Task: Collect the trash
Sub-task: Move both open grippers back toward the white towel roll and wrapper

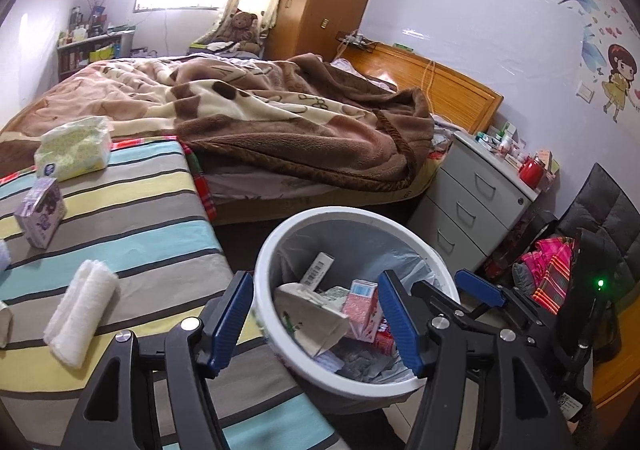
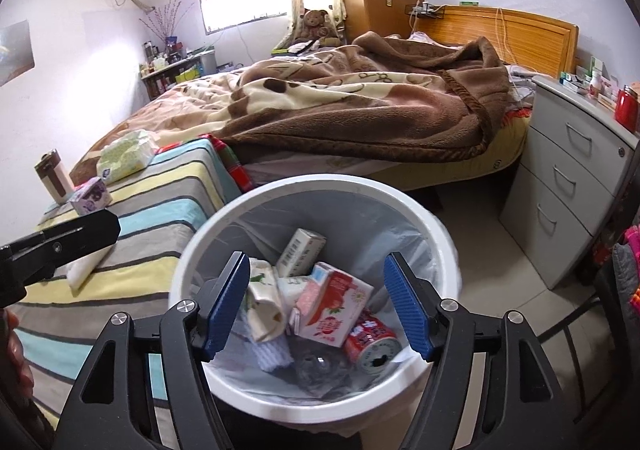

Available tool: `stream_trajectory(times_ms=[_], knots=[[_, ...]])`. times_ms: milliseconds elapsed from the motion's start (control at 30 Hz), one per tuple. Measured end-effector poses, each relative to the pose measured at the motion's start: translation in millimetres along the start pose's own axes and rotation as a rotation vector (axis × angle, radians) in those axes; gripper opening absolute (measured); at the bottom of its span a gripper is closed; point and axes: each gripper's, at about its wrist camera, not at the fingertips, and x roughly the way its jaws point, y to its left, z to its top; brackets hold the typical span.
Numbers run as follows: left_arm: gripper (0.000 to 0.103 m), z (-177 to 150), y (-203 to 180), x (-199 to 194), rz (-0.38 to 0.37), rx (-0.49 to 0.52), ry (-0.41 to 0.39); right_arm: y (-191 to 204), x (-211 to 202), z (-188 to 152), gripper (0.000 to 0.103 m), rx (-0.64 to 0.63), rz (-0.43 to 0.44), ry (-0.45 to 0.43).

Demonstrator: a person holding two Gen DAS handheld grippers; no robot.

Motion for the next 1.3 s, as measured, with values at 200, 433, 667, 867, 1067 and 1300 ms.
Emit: stream_trajectory(times_ms=[200,433,667,867,1067,1300], knots=[[0.065,-3.6,19.4,-17.2,0.036,-0.025,-0.024,14.3,0.3,0.7,0.071,-0.003,0.029,-0.003],[0.065,-10.0,46.9,-37.4,0.083,-0.070,-0.056,34.3,0.4,0.7,0.076,-0.013,0.079,-0.012],[0.065,-15.0,82.3,-64.6,0.145,-0.137,-0.102,53.5,3.8,2.3,0.076,-0.018,0.114,-0.013],[0.068,-24.3,125.9,-86.8,0.214,-0.226,-0.131,74.6,7.5,-0.5,0.078,-0.046,0.176,0.005],[0.069,-34.1,162.2,-104.9,0.261,-0.294,-0.152,95.6,13.5,-2.9,0.080,-0.066,0.224,0.029],[0.069,-48.0,205.8,-121.9,0.333,-0.374,-0.158,125.6,24.5,-5.5,0.080,-0.096,0.300,0.086]])
